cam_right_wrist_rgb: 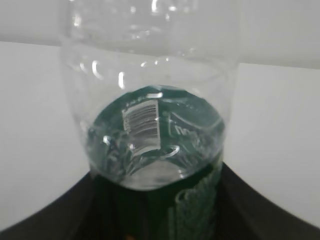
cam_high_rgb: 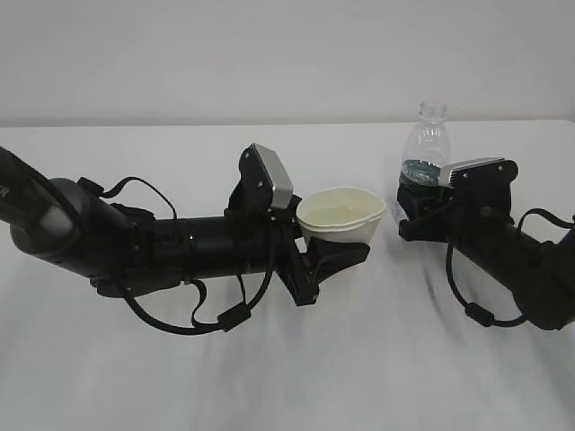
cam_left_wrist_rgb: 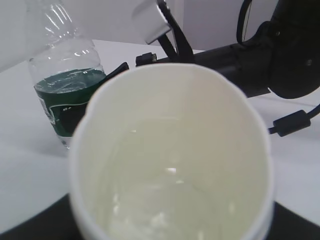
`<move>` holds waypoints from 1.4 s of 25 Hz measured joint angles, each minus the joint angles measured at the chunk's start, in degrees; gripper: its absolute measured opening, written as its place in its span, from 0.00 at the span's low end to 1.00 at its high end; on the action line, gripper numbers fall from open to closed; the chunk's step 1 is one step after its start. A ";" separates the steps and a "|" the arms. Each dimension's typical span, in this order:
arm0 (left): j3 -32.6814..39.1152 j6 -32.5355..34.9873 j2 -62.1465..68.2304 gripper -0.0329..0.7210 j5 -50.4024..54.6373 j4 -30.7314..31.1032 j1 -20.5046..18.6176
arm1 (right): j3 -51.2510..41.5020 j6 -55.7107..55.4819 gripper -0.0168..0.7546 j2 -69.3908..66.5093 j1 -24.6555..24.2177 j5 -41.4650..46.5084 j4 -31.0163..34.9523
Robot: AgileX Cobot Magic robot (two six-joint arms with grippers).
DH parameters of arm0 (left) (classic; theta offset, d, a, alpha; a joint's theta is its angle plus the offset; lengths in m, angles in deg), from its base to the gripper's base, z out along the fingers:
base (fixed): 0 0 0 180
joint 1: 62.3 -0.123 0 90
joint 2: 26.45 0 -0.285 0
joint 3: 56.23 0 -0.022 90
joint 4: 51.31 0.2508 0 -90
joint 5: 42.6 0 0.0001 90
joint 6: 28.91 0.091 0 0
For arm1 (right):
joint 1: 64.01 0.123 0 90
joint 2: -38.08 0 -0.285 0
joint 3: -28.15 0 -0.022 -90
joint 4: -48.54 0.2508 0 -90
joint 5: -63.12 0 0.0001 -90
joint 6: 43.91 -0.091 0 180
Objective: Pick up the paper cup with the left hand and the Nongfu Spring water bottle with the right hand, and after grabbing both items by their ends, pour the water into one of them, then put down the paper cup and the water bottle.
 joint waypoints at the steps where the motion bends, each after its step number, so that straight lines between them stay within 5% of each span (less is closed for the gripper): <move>1: 0.00 0.00 0.00 0.59 0.00 0.00 0.00 | 0.00 -0.13 0.52 0.00 0.00 0.00 0.00; 13: 0.00 0.00 0.00 0.59 0.00 0.88 0.00 | 0.00 -2.20 0.56 0.00 0.00 0.00 -1.87; 21: 0.00 0.00 0.00 0.58 0.00 1.10 0.00 | 0.00 -3.87 0.72 0.00 0.00 -0.35 -2.98; 35: 0.00 0.00 0.00 0.58 0.04 1.10 0.00 | -1.67 -4.23 0.81 0.00 0.00 -0.85 -3.09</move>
